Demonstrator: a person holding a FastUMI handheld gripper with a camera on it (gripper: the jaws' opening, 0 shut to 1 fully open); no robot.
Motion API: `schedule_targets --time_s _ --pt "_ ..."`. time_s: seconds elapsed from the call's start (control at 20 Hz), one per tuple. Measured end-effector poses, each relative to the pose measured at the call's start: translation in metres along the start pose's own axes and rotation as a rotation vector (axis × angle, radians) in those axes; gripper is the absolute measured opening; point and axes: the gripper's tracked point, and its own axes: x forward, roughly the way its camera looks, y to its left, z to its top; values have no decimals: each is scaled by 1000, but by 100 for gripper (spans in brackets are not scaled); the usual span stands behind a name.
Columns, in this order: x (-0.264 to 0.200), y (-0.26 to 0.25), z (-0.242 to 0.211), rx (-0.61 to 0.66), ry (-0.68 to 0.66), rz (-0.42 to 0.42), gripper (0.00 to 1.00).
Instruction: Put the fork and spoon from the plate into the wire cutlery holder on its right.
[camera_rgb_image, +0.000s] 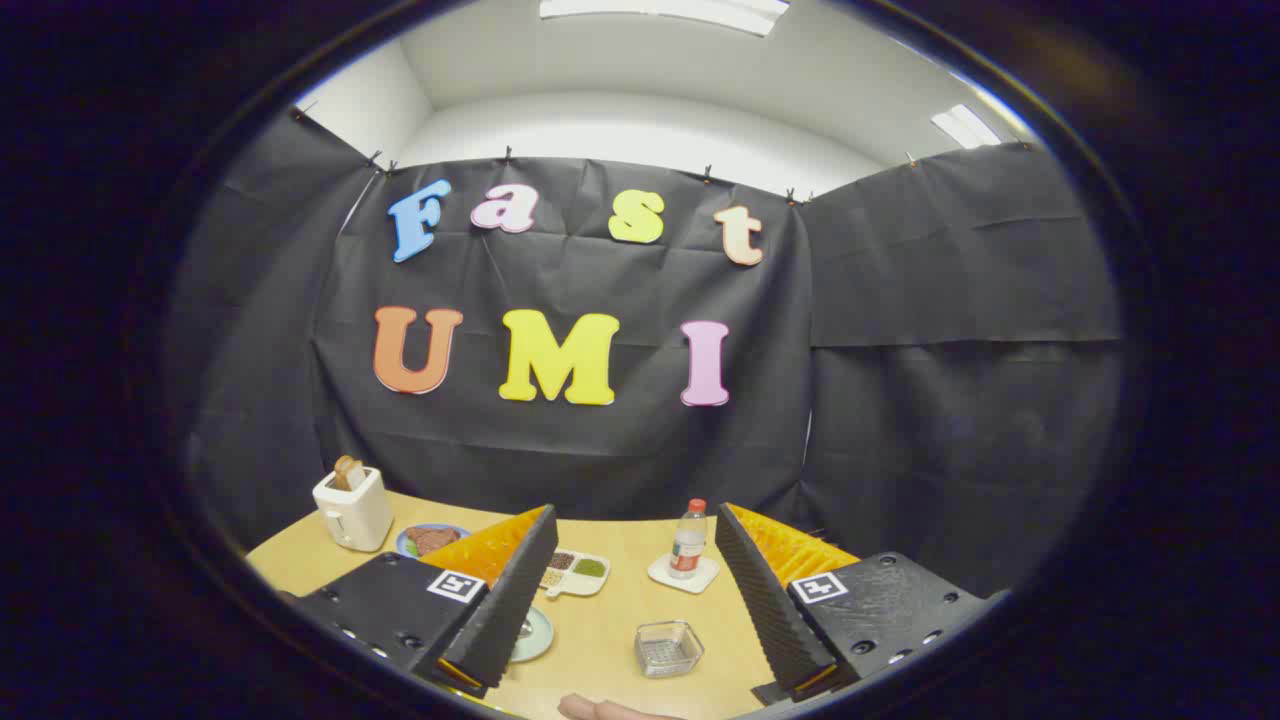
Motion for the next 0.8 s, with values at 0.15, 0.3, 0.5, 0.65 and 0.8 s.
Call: schedule_targets --time_s 0.15,0.3,0.5,0.65,0.8 --pt "10 17 -1 -15 10 22 95" --pt "18 32 1 -9 13 52 95" --pt "31 41 0 -30 15 78 95" --pt "38 47 -13 -45 55 100 95" --pt "46 53 -37 -58 123 122 95"
